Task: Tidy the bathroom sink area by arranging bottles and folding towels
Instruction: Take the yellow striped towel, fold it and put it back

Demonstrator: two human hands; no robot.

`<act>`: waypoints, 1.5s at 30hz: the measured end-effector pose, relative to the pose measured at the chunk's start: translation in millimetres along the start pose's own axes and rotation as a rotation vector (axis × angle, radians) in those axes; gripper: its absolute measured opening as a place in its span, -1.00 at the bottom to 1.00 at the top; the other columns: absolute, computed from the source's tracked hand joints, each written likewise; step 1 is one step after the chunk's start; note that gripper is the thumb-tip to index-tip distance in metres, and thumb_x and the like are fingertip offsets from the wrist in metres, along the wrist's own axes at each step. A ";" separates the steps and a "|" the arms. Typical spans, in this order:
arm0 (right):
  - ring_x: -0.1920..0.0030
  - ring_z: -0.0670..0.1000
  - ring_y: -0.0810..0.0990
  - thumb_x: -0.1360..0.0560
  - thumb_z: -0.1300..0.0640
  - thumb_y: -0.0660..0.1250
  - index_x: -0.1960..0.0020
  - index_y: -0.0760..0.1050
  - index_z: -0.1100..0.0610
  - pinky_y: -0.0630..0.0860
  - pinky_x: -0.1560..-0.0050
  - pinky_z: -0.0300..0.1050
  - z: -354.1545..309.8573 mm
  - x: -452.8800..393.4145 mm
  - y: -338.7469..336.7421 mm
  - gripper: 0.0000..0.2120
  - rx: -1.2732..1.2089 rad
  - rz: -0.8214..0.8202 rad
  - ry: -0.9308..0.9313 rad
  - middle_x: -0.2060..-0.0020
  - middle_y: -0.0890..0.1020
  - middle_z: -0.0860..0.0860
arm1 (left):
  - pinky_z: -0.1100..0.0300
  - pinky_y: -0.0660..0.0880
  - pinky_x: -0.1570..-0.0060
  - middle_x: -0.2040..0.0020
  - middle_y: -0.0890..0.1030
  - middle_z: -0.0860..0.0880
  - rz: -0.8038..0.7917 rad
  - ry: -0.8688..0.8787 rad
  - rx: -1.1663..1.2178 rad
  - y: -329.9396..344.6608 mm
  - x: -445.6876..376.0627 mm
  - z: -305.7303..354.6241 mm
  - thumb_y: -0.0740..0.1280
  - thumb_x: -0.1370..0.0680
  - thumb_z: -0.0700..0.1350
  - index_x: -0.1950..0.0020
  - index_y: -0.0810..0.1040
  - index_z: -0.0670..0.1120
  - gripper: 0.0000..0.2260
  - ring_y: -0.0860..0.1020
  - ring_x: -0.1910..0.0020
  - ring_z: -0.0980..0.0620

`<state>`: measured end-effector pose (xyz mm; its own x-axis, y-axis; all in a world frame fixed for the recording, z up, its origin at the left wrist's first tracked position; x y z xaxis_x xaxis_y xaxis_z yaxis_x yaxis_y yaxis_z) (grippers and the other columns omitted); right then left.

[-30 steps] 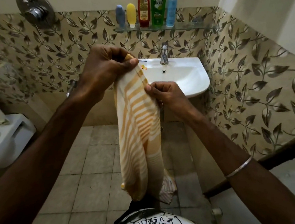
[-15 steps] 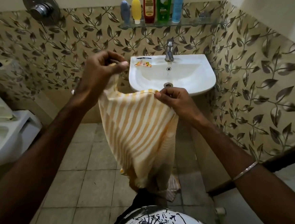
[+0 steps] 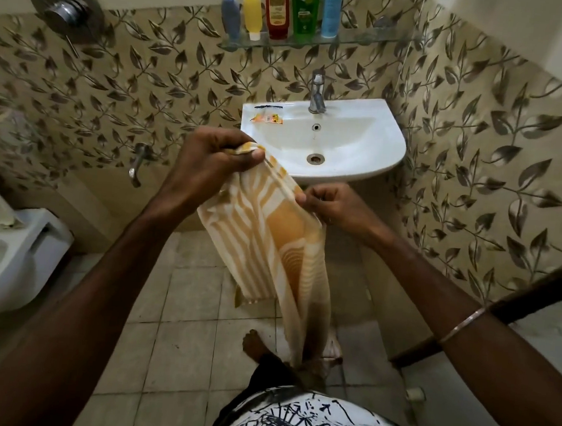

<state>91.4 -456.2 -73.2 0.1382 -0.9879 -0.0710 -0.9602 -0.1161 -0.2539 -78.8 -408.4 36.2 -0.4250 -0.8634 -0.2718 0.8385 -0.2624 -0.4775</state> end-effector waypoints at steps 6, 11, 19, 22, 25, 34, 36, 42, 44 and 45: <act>0.22 -0.03 0.51 -0.52 0.01 0.39 0.08 0.60 0.35 0.42 0.20 -0.16 40.8 18.6 -11.7 -0.65 0.007 0.115 0.010 0.23 0.58 0.12 | 0.27 0.51 0.16 0.10 0.72 0.00 0.075 -0.068 -0.227 -11.3 12.3 -37.2 0.50 -0.46 -0.14 -0.07 0.71 -0.05 -0.81 0.60 0.22 0.26; 0.26 -0.08 0.52 -0.51 0.05 0.46 0.14 0.67 0.18 0.42 0.21 -0.12 49.9 23.5 11.3 -0.81 0.037 0.091 0.007 0.31 0.63 0.10 | 0.21 0.50 -0.02 -0.13 0.65 0.03 -0.078 -0.084 -0.381 38.1 48.6 -65.4 0.65 -0.27 0.02 -0.38 0.54 0.05 -0.30 0.60 -0.03 0.09; 0.24 -0.07 0.59 -0.55 0.08 0.42 0.11 0.67 0.15 0.48 0.19 -0.12 56.5 53.3 44.4 -0.85 0.016 -0.007 0.005 0.27 0.66 -0.02 | 0.28 0.56 0.11 0.05 0.72 0.10 -0.155 -0.139 -0.028 118.3 107.0 -87.7 0.57 -0.38 -0.09 -0.13 0.71 -0.02 -0.68 0.65 0.06 0.20; 0.31 -0.11 0.48 -0.55 0.00 0.41 0.09 0.65 0.14 0.36 0.28 -0.18 74.3 64.5 45.5 -0.80 -0.019 -0.014 0.059 0.31 0.59 0.00 | 0.33 0.48 0.23 0.21 0.69 0.11 -0.052 -0.147 -0.089 110.1 113.0 -93.4 0.59 -0.36 -0.07 0.08 0.75 -0.02 -0.83 0.62 0.20 0.18; 0.31 -0.06 0.44 -0.53 -0.08 0.39 0.12 0.64 0.14 0.32 0.29 -0.13 92.6 75.8 46.3 -0.73 -0.118 0.007 0.093 0.32 0.55 -0.03 | 0.27 0.51 0.21 0.20 0.69 0.07 -0.020 -0.164 -0.036 113.2 117.4 -89.3 0.58 -0.37 -0.11 0.11 0.74 -0.07 -0.87 0.62 0.18 0.14; 0.19 -0.06 0.58 -0.50 0.07 0.45 0.13 0.64 0.21 0.47 0.11 -0.14 154.7 106.8 41.6 -0.80 -0.181 0.019 0.266 0.26 0.64 -0.02 | 0.10 0.59 0.11 0.16 0.71 0.03 0.094 -0.324 0.101 87.6 121.5 -115.0 0.54 -0.42 -0.20 0.10 0.73 -0.08 -0.91 0.66 0.11 0.05; 0.22 -0.10 0.55 -0.51 0.08 0.45 0.18 0.65 0.05 0.44 0.15 -0.15 149.8 103.4 34.9 -0.90 -0.165 0.079 0.228 0.29 0.62 -0.09 | 0.07 0.58 0.07 0.10 0.71 0.06 0.111 -0.270 -0.107 77.8 119.7 -120.3 0.55 -0.41 -0.13 0.06 0.72 -0.04 -0.87 0.65 0.07 0.07; 0.21 -0.18 0.59 -0.50 0.16 0.47 0.15 0.66 0.02 0.46 0.13 -0.21 103.4 83.8 46.9 -0.93 -0.128 0.023 0.121 0.28 0.66 -0.15 | 0.19 0.52 -0.13 -0.31 0.60 0.06 -0.215 -0.191 -0.160 121.6 118.8 -118.9 0.60 -0.30 0.09 -0.38 0.55 0.06 -0.34 0.54 -0.28 0.16; 0.13 -0.12 0.66 -0.51 0.14 0.46 0.10 0.68 0.06 0.52 0.07 -0.16 87.1 77.6 53.2 -0.97 -0.105 -0.033 0.074 0.20 0.70 -0.11 | 0.20 0.55 -0.03 -0.18 0.67 0.03 -0.330 -0.141 -0.058 145.9 121.0 -105.3 0.59 -0.33 0.02 -0.31 0.61 -0.01 -0.45 0.61 -0.15 0.17; 0.11 -0.09 0.67 -0.51 0.13 0.46 0.08 0.68 0.07 0.54 0.07 -0.14 82.1 75.0 53.5 -0.97 -0.086 -0.042 0.056 0.17 0.71 -0.09 | 0.16 0.57 0.07 -0.06 0.71 0.02 -0.331 -0.104 -0.044 149.2 119.5 -98.5 0.58 -0.36 -0.04 -0.21 0.66 -0.04 -0.57 0.64 -0.02 0.16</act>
<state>70.3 -528.0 -171.4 0.1671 -0.9859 -0.0079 -0.9715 -0.1633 -0.1721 -38.1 -508.3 -149.9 -0.6328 -0.7743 -0.0104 0.6443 -0.5190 -0.5618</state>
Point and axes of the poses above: each hand's wrist, its own x-axis away from the middle knuckle, its own y-axis out of the palm, z = x × y, the point moved 10 cm from there along -x, towards the middle knuckle
